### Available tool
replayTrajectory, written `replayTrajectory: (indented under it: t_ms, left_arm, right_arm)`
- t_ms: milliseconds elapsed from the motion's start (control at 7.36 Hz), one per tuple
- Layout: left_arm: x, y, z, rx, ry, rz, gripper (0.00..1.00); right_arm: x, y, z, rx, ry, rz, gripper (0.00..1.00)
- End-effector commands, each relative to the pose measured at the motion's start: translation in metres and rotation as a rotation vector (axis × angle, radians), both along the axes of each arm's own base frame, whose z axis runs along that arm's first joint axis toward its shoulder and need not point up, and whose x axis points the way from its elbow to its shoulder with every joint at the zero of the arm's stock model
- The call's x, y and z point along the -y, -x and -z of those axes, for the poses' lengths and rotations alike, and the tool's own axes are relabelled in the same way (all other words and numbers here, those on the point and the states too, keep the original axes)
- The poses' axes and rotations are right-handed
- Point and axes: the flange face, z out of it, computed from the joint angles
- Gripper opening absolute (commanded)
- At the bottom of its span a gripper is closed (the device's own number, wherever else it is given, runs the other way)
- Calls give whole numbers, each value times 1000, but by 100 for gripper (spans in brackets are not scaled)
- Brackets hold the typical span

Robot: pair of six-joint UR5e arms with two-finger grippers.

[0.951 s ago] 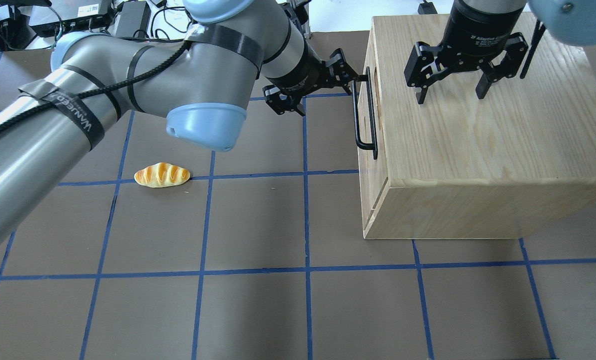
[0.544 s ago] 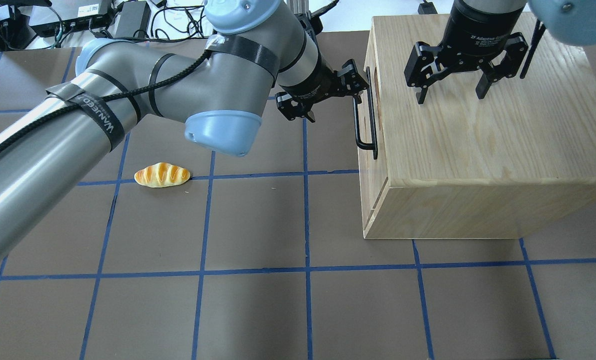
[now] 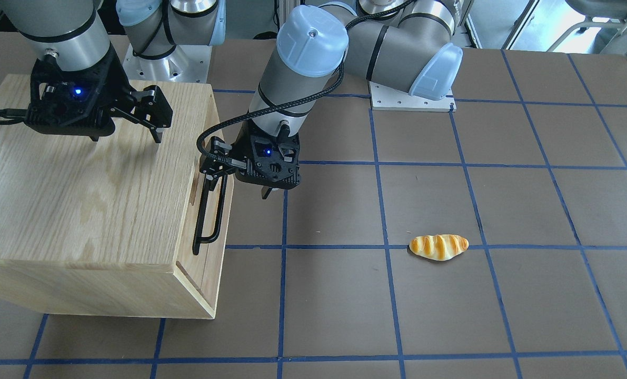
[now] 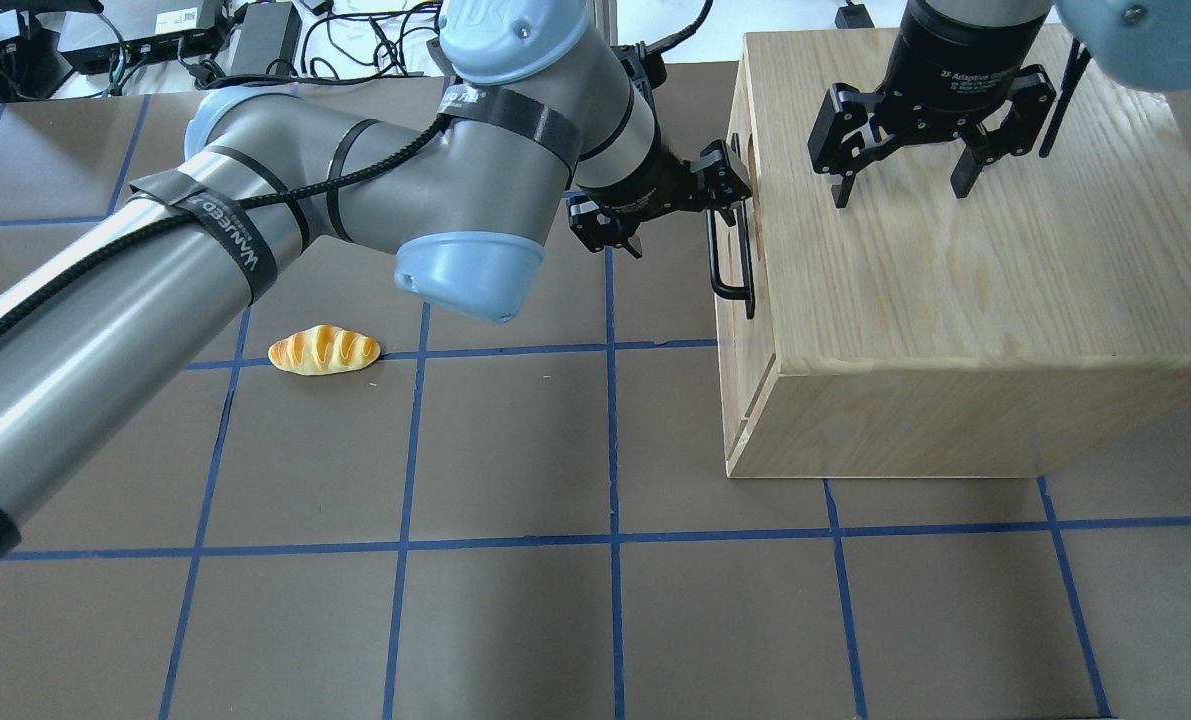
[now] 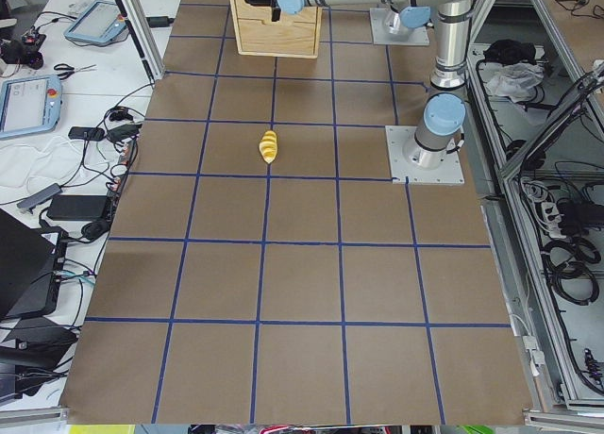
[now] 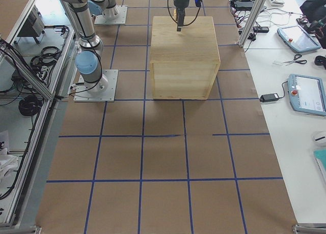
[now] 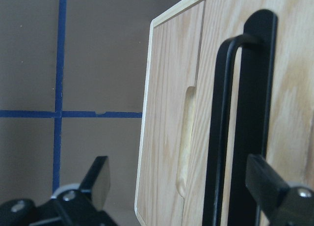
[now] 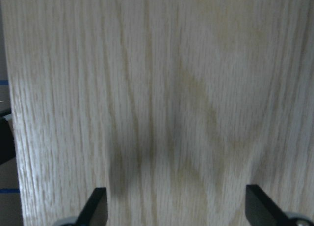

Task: Open upper drawer

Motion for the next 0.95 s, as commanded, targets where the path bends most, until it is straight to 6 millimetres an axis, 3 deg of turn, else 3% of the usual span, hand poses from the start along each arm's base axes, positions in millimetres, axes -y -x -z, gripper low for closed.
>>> replayTrajectory:
  t_ms: [0,816]
  left_arm:
    - [1,4,9,6,-12,7,100]
    - [3,5,7,2,12,4,100]
  right_arm:
    - [0,0,0,0,0,1,100]
    - [0,0,1,0,-1,1,100]
